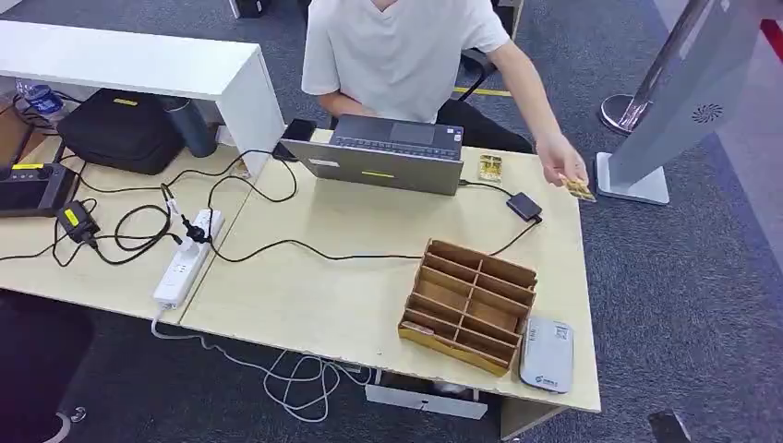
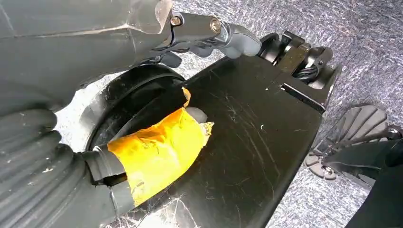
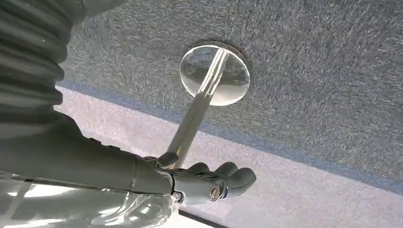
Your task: Pass the card to the sensor for recognition and then transmit it.
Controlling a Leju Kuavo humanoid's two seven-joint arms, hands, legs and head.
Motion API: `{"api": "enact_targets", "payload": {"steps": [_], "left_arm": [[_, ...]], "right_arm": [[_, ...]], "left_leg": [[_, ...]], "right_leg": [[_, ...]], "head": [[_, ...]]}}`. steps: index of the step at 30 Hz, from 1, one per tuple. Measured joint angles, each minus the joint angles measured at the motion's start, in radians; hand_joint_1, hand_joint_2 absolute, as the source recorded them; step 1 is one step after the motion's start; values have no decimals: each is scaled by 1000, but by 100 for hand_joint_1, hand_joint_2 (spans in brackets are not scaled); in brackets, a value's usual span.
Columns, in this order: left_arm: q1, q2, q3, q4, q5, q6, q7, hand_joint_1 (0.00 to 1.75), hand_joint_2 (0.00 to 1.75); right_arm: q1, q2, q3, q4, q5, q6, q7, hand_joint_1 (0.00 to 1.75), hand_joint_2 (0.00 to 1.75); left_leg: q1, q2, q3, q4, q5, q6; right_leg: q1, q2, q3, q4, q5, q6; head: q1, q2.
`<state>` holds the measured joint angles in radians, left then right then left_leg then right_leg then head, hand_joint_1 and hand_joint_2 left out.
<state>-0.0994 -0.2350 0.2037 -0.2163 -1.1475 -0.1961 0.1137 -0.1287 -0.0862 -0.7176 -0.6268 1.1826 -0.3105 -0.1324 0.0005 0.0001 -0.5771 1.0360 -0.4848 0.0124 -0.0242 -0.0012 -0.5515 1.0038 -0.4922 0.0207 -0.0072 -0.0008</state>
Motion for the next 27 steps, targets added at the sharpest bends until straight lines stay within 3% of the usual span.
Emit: {"api": "enact_targets", "payload": {"steps": [27], "left_arm": [[0, 0, 0, 0, 0, 0, 0, 0, 175]], "right_arm": [[1, 0, 0, 0, 0, 0, 0, 0, 175]], "left_leg": [[0, 0, 0, 0, 0, 0]], "right_leg": [[0, 0, 0, 0, 0, 0]], "head": [[0, 0]]}}
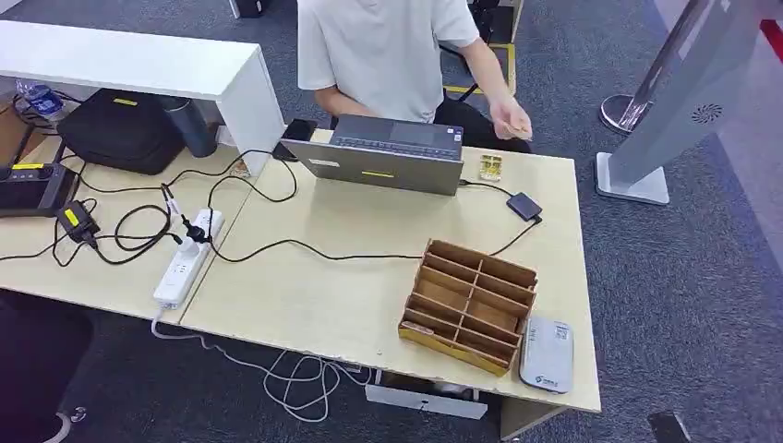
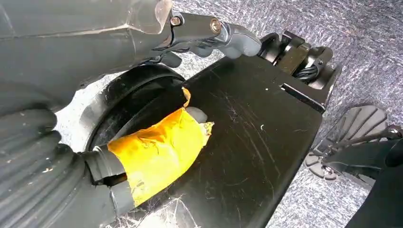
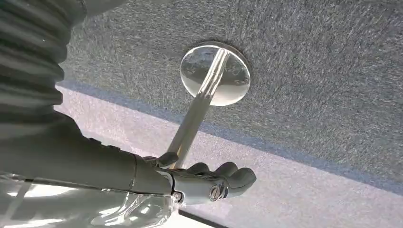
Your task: Pass the card to the sensor for recognition and then transmit it.
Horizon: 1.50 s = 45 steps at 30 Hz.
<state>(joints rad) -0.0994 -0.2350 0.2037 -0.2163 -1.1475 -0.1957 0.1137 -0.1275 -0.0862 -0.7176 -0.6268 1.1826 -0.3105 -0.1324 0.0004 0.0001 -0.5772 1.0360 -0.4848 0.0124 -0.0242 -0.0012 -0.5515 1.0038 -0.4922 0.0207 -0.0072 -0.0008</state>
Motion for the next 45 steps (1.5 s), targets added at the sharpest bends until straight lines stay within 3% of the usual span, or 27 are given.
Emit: {"api": "enact_targets", "payload": {"steps": [43, 45], "left_arm": [[0, 0, 0, 0, 0, 0, 0, 0, 175], [1, 0, 0, 0, -11, 6, -11, 0, 175]], "right_arm": [[0, 0, 0, 0, 0, 0, 0, 0, 175], [-9, 0, 4, -6, 1, -15, -20, 0, 175]], "left_leg": [[0, 0, 0, 0, 0, 0], [0, -1, -15, -2, 1, 0]], "right_leg": [[0, 0, 0, 0, 0, 0], [1, -1, 5, 3, 0, 0]], "head": [[0, 0], [0, 0]]}}
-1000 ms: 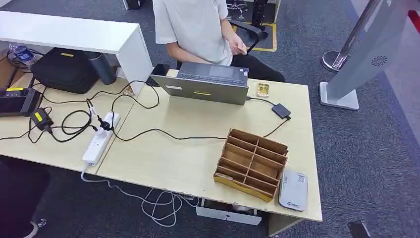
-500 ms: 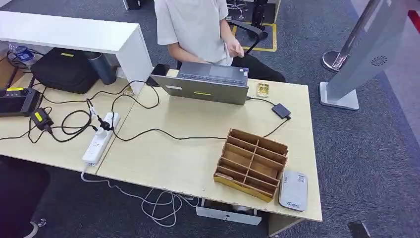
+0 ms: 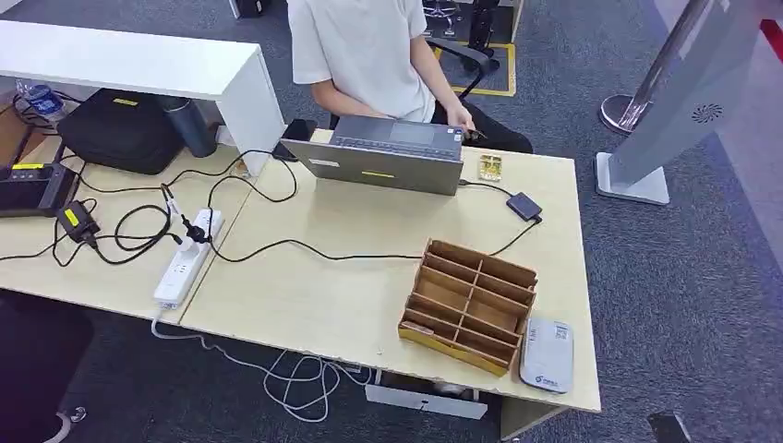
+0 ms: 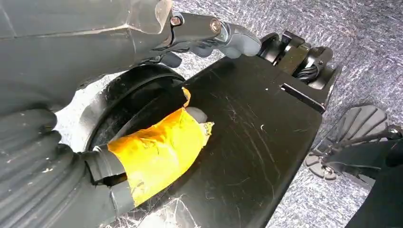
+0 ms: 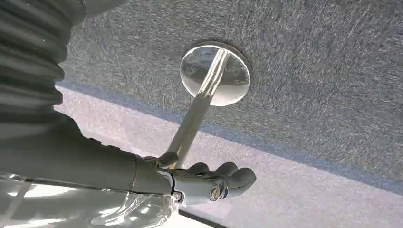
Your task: Pass the card to the sensor for recognition and then transmit it.
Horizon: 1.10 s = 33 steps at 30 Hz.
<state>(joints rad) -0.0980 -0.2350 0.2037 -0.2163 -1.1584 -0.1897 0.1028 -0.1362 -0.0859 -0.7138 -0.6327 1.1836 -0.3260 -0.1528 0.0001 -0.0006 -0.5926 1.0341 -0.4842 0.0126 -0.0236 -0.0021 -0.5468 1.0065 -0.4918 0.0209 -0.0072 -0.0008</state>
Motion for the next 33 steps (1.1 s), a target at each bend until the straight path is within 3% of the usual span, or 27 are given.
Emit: {"api": "enact_targets", "payload": {"steps": [1, 2, 3, 4, 6, 8, 13, 20, 33], "left_arm": [[1, -3, -3, 0, -24, 16, -20, 0, 175], [-3, -3, -14, 0, -48, 30, -36, 0, 175], [-6, -4, -28, 0, -64, 38, -42, 0, 175], [-9, -4, -41, 0, -70, 42, -43, 0, 175], [-11, -4, -55, 0, -73, 43, -44, 0, 175], [-13, -3, -68, 0, -74, 34, -47, 0, 175], [-16, -3, -91, 0, -81, 36, -54, 0, 175], [-17, -2, -97, 0, -72, 43, -61, 0, 175], [-17, -2, -97, 0, -66, 48, -61, 0, 175]], "right_arm": [[-20, 7, 19, -46, 24, -9, -14, 0, 175], [-63, 24, 54, -131, 61, 11, 27, 0, 175], [-140, 32, 117, -210, 76, 55, 108, 0, 0], [-209, 32, 205, -257, 66, 85, 186, 0, 175], [-297, 9, 376, -319, 27, 105, 277, 0, 175], [-338, -12, 498, -398, -42, 84, 317, 0, 175], [-340, -39, 661, -500, -90, 42, 321, 0, 175], [-335, -62, 737, -558, -102, 41, 324, 0, 175], [-329, -71, 764, -580, -105, 42, 329, 0, 175]], "left_leg": [[-1, 0, -2, 0, 0, 0], [-3, 4, -3, 1, 1, -1], [-6, 18, -4, 1, 2, -3], [-6, 27, -2, 2, 3, -2], [-3, 26, 8, 3, 6, -1], [-3, 13, 5, 4, 10, -2], [-1, 4, 1, 3, 12, -3], [-1, 4, 0, 3, 11, -3], [-1, 4, 0, 3, 11, -3]], "right_leg": [[0, 0, -2, 1, 1, -1], [-2, 6, -10, 3, 4, -3], [-6, 19, -20, 5, 8, -5], [-7, 29, -25, 5, 10, -2], [-5, 26, -27, 4, 10, -1], [-4, 14, -24, 4, 10, -2], [-2, 6, -22, 5, 10, -2], [-2, 5, -23, 4, 10, -2], [-2, 5, -23, 4, 10, -2]], "head": [[2, 0], [0, 0], [-1, 0], [-3, 0], [-3, 0], [-3, 0], [-3, 0], [-3, 0], [-3, 0]]}}
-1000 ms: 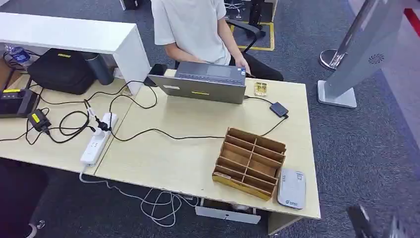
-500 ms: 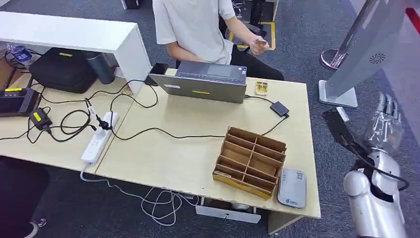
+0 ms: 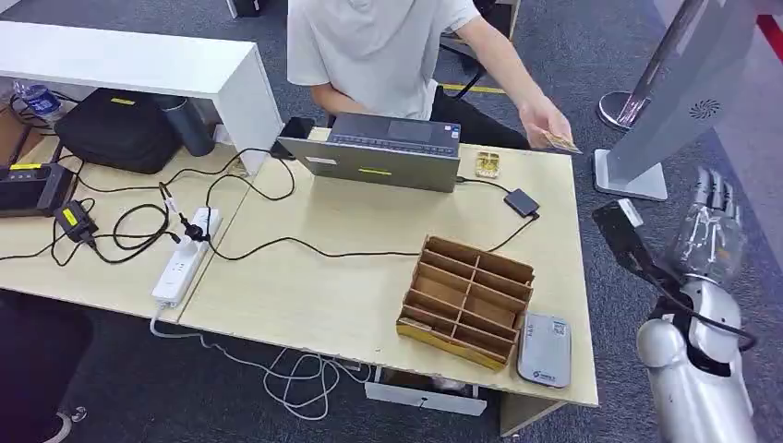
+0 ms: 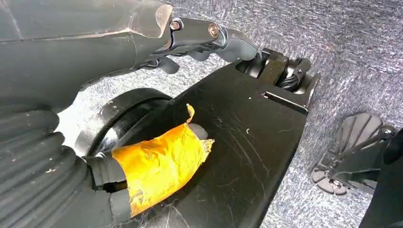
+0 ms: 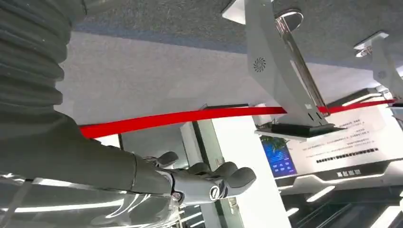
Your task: Pass the card to the sensor for recognition and then transmit it.
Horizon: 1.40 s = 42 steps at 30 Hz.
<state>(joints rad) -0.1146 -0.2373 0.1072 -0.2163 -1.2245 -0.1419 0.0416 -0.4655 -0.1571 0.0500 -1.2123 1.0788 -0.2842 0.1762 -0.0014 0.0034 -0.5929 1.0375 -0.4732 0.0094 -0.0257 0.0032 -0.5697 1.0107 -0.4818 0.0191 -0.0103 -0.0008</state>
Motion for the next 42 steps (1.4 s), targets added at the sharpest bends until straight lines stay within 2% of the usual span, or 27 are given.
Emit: {"api": "enact_targets", "payload": {"steps": [6, 7, 13, 17, 29, 30, 32, 33, 37, 38, 42], "left_arm": [[0, 0, 0, 0, 0, 0, 0, 0, 175], [0, 0, 0, 0, 0, 0, 0, 0, 175], [0, 0, 0, 0, 3, 0, 0, 0, 175], [0, 0, -1, 0, -1, -6, -1, 0, 175], [0, 0, -2, 0, 4, -18, -14, 0, 175], [-1, 0, -2, 0, 9, -28, -18, 0, 0], [-1, -1, -2, 0, 30, -64, -43, 0, 0], [-1, -1, -2, 0, 43, -87, -57, 0, 175], [0, -3, -2, 0, 76, -129, -80, 0, 175], [0, -3, -2, 0, 78, -132, -83, 0, 175], [0, -3, -2, 0, 92, -141, -85, 0, 175]], "right_arm": [[0, 0, 0, 0, 0, 0, 0, 0, 175], [0, 0, 0, 0, 0, 0, 0, 0, 0], [-1, -5, 5, 0, 2, -4, -5, 0, 0], [-51, 0, 69, 3, 37, 0, -1, 0, 0], [-74, 5, 94, 17, 39, 3, -1, 0, 0], [-86, 9, 100, 21, 39, 6, -3, 0, 0], [-117, 22, 115, 40, 41, 8, -9, 0, 0], [-137, 30, 126, 55, 39, 7, -11, 0, 0], [-205, 56, 167, 107, 17, 1, -16, 0, 0], [-215, 60, 177, 117, 14, -1, -16, 175, 0], [-241, 70, 203, 148, -16, -4, -38, 175, 0]], "left_leg": [[0, 0, 0, 0, 0, 0], [0, 0, 0, 0, 0, 0], [0, 0, -1, 0, 0, 0], [0, -1, -1, 0, 0, 0], [0, -2, -2, 0, 0, 0], [0, -2, -2, 0, 0, 0], [0, -1, -2, 0, 0, 0], [0, -1, -2, 0, 1, 0], [0, -3, -2, 0, 1, -1], [0, -3, -2, 0, 1, -1], [0, -3, -2, 0, 1, -1]], "right_leg": [[0, 0, 0, 0, 0, 0], [0, 0, 0, 0, 0, 0], [0, 0, 0, 0, 0, 0], [0, -1, 0, 0, 0, 0], [0, -2, -1, 0, 0, 0], [0, -1, -1, 0, 0, 0], [0, -1, -1, 1, 0, 0], [0, -1, -1, 1, 0, 0], [0, -2, -1, 1, 0, 0], [0, -2, -1, 1, 0, 0], [0, -2, -1, 1, 0, 0]], "head": [[0, 0], [0, 0], [0, 0], [0, 0], [0, 0], [0, 0], [0, 0], [0, 0], [0, 0], [0, 0], [0, 0]]}}
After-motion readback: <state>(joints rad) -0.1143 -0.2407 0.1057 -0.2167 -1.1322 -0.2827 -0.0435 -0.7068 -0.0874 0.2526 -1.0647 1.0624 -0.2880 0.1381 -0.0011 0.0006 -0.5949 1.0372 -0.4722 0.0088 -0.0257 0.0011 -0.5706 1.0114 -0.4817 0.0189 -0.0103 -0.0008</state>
